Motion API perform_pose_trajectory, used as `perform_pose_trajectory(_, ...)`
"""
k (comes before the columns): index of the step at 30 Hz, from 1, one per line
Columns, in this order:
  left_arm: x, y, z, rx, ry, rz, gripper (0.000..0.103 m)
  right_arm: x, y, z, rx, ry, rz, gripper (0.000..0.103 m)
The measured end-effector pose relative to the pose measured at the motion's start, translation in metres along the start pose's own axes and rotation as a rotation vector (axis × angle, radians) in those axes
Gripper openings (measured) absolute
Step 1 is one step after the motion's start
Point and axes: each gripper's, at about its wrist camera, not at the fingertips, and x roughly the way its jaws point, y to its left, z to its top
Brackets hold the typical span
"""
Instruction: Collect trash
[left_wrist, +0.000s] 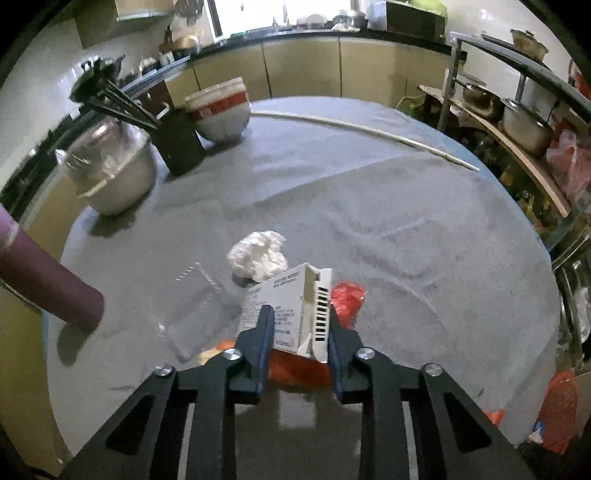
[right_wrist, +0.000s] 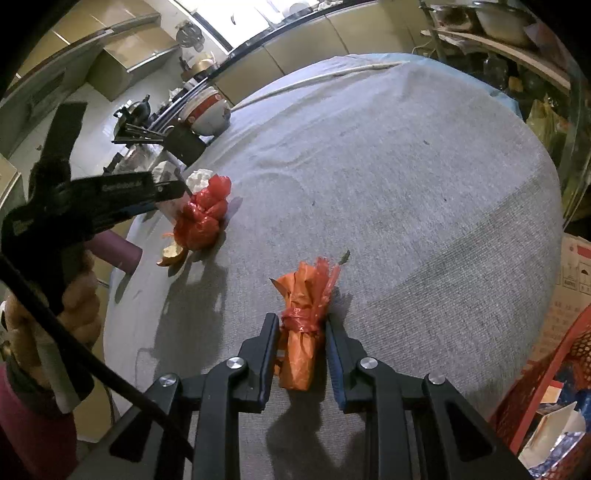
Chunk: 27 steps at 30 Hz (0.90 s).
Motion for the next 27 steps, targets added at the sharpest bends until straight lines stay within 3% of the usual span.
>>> perform_pose_trajectory(3,-0.023,0.011,-0.012,0.003,-0.066,-0.022,0.015,-0.009,0.004,-0.003,-0.018,-0.032,0.005,0.025)
perform_pose_trajectory(13,-0.09,0.057,-0.078,-0.057,-0.172,-0.13,0.014,-0.027,0.02,-0.014,-0.07,-0.073,-0.002,0.025)
perform_pose_trajectory(16,-0.102,0.075,-0.101,-0.112,-0.19,-0.196,0.014,-0.029,0.017,-0.017,-0.052,-0.065,0.002,0.025)
perform_pose_trajectory(23,-0.088,0.092,-0.147,-0.17,-0.142,-0.248,0.016,-0.027,0.006,-0.017,0.036,-0.018,0.028,0.027)
perform_pose_trajectory(26,-0.083,0.097,-0.167,-0.185,-0.114,-0.244,0.02,-0.027,0.0,-0.017,0.074,0.003,0.039,0.028)
perform_pose_trajectory(27,-0.081,0.097,-0.173,-0.181,-0.098,-0.249,0.026,-0.028,-0.002,-0.016,0.086,0.004,0.036,0.03)
